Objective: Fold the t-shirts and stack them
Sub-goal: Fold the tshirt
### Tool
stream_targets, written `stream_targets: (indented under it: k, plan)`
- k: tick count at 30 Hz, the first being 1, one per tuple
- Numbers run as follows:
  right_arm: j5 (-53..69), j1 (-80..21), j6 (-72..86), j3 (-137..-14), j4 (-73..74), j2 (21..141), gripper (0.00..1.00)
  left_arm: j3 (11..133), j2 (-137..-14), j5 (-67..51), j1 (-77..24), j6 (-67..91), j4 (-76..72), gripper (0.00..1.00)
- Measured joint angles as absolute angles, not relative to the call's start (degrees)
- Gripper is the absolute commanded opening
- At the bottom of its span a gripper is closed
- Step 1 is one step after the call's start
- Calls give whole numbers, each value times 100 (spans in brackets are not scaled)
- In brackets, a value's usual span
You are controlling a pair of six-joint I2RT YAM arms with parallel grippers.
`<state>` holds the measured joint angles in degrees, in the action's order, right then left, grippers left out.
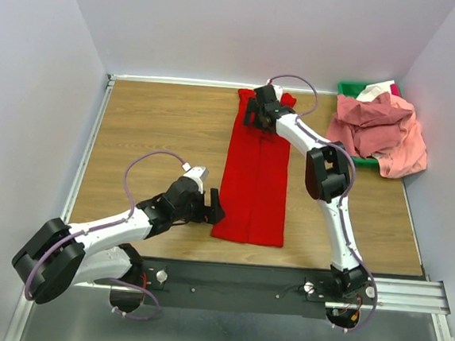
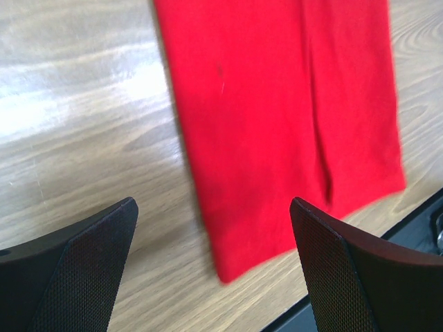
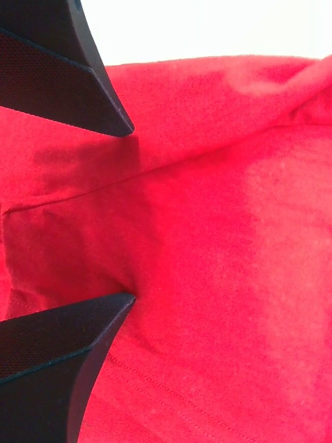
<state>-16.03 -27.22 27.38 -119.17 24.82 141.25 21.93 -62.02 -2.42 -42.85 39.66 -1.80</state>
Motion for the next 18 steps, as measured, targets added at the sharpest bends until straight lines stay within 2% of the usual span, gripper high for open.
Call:
stream_targets:
  k: [7,10,11,13,14,16,17,18]
  plan:
    - [-1009,-2668,2165,-12363,2482,14302,100,2106,-6412,-429,-4285,3994,-246,99]
    - [-919,-2668,2143,-11760,2436,13797,100,2075,-6438,-548,-4285,4014,-364,96]
    - [-919,-2668,2161,-11430,2418,13487,100,2058,-6451,-598,-4287,4018,-416,89]
    - [-904,-2670,2272,-10451,2268,12641,100,2029,-6486,-696,-4287,4023,-510,81]
    - [-891,-2672,2366,-9898,2158,12136,100,2005,-6508,-760,-4292,4036,-554,71]
    - [-849,-2672,2571,-8702,1785,11093,100,1929,-6539,-858,-4333,4047,-657,60]
    - [-838,-2672,2676,-8180,1673,10580,100,1892,-6545,-893,-4359,4060,-685,50]
    - [-834,-2672,2801,-7721,1614,9994,100,1841,-6549,-930,-4383,4088,-714,48]
